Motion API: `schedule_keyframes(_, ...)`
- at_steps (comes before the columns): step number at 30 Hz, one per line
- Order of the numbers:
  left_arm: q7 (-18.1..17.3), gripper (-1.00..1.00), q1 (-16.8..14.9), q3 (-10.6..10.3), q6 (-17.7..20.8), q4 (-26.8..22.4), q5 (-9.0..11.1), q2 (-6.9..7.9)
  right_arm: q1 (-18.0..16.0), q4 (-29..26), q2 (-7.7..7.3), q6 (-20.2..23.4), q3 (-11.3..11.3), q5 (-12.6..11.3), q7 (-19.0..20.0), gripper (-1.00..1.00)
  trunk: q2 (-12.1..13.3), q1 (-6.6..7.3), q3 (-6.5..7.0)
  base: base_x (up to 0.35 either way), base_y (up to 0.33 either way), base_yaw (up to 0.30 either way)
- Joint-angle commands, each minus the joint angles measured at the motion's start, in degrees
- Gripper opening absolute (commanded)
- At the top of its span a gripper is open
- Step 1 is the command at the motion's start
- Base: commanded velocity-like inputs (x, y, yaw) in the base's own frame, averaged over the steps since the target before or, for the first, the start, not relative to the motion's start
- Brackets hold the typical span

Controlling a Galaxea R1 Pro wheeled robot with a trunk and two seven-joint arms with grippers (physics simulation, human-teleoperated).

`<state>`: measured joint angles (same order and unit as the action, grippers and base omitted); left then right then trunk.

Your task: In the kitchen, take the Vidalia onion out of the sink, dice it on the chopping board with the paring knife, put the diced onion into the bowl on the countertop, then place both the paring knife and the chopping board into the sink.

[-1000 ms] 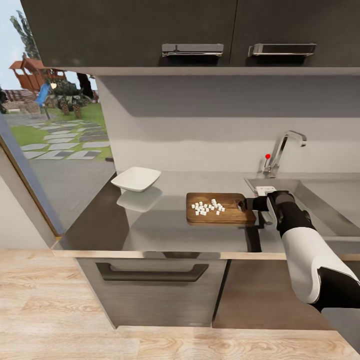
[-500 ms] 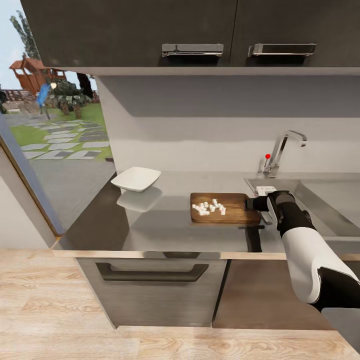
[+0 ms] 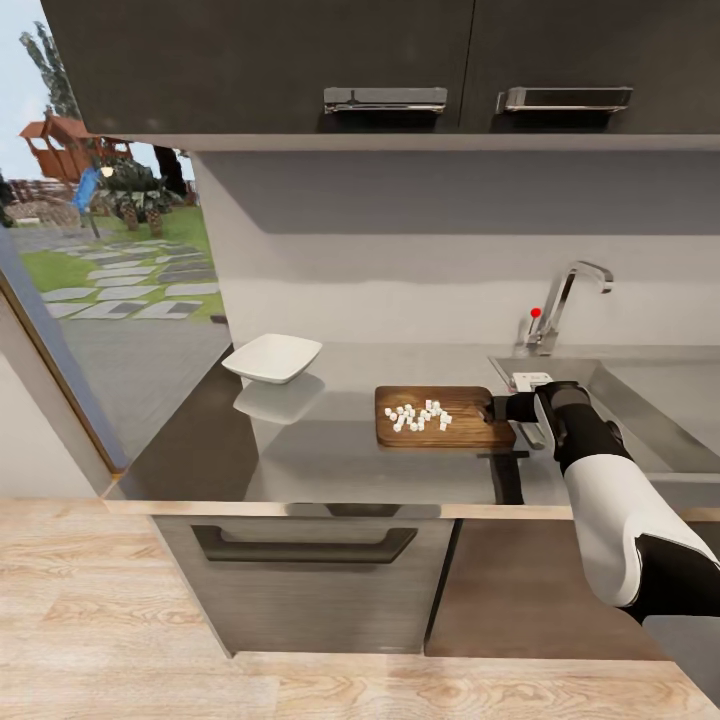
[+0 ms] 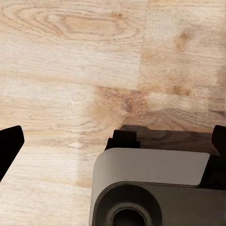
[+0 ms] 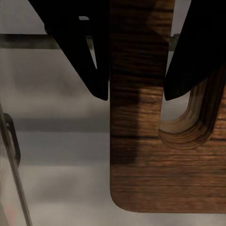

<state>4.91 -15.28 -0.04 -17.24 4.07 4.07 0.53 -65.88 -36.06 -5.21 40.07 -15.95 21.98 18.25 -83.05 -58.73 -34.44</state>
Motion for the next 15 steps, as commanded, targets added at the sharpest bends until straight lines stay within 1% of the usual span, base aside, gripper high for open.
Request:
schedule_keyframes(1, -0.04, 1.00, -0.10, -0.04, -0.42, 0.25, 0.41, -0.01, -0.04, -0.07, 0.03, 0.18, -0.22, 0.52, 0.47, -1.00, -0.03, 0.00, -0.05, 0.000, 0.000, 0.000)
schedule_keyframes(10, 0.01, 1.00, -0.10, -0.04, -0.42, 0.24, 0.41, -0.09, -0.04, -0.07, 0.03, 0.18, -0.22, 0.54, 0.47, -1.00, -0.03, 0.00, -0.05, 0.000, 0.000, 0.000)
schedule_keyframes(15, 0.01, 1.00, -0.10, -0.04, -0.42, 0.24, 0.41, -0.10, -0.04, -0.07, 0.03, 0.18, -0.22, 0.54, 0.47, -1.00, 1.97, 1.10, 0.84, 0.000, 0.000, 0.000)
